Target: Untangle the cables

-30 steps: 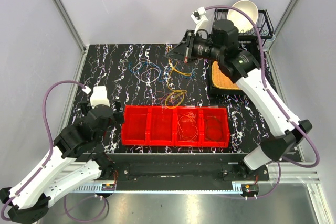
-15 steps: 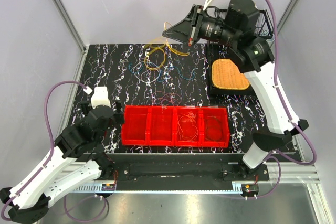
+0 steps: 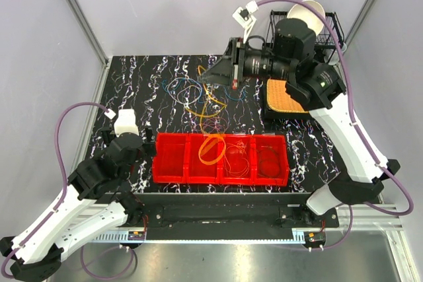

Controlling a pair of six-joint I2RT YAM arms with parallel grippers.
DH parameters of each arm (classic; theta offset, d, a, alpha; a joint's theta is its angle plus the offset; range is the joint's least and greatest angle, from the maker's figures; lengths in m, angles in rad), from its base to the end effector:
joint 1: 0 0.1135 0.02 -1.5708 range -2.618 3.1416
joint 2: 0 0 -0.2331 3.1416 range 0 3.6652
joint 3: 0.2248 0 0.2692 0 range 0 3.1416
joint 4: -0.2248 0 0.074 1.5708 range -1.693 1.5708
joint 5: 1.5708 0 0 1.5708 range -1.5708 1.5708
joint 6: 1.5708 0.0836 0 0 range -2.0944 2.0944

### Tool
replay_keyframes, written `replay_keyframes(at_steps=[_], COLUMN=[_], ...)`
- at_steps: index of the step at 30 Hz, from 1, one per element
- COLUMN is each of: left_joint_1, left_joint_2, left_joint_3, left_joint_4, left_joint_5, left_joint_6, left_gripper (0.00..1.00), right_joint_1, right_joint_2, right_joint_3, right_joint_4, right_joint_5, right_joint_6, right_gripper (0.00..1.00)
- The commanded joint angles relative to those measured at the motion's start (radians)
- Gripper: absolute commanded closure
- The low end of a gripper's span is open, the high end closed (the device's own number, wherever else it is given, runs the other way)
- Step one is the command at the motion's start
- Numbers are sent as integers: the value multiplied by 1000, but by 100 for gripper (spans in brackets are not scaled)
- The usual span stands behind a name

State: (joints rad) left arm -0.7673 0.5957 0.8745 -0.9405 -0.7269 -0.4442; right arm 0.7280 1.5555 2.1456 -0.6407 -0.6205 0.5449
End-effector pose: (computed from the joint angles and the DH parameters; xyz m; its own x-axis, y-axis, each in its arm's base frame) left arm 0.1613 -0.0784 0.2903 -0.4601 -0.0024 -0.8879 -0.0624 0.9976 0.0297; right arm 0.2237 0.2645 0.5353 -0.5376 0.0858 -0.8388 -0.8141 0.2064 0.5428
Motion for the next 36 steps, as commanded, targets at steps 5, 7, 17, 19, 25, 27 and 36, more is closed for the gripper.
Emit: replay_keyframes(at_steps=[5,7,17,19,25,27,36], left_joint_1=[5,6,6,8,8,6,6], left_joint_2=[1,1,-2,-2,-5,-5,0], left_joint_3=[-3,-2,-2,-3,-2,-3,-3], left_joint_4=[42,42,42,42,43,42,42], left_joint_5=[12,14,12,14,14,14,14], left_joint_6=[12,12,12,12,12,12,12], left_gripper=[1,1,1,1,1,1,1], right_joint_1=[34,44,54,60,62,62,63], right_joint_2=[-129,-144,-153,-140,-124,-129,-109], right_joint_3=[-128,-168,-369,-381,-353,-329,-99], right_joint_4=[-28,-28,29,41,42,41,-20], right_joint_5=[-27,-31,-24,-25,-18,-16,-19], right_joint_6=[-10,-10,1,4,-2,-10,-54], right_gripper=[100,100,100,100,100,100,100])
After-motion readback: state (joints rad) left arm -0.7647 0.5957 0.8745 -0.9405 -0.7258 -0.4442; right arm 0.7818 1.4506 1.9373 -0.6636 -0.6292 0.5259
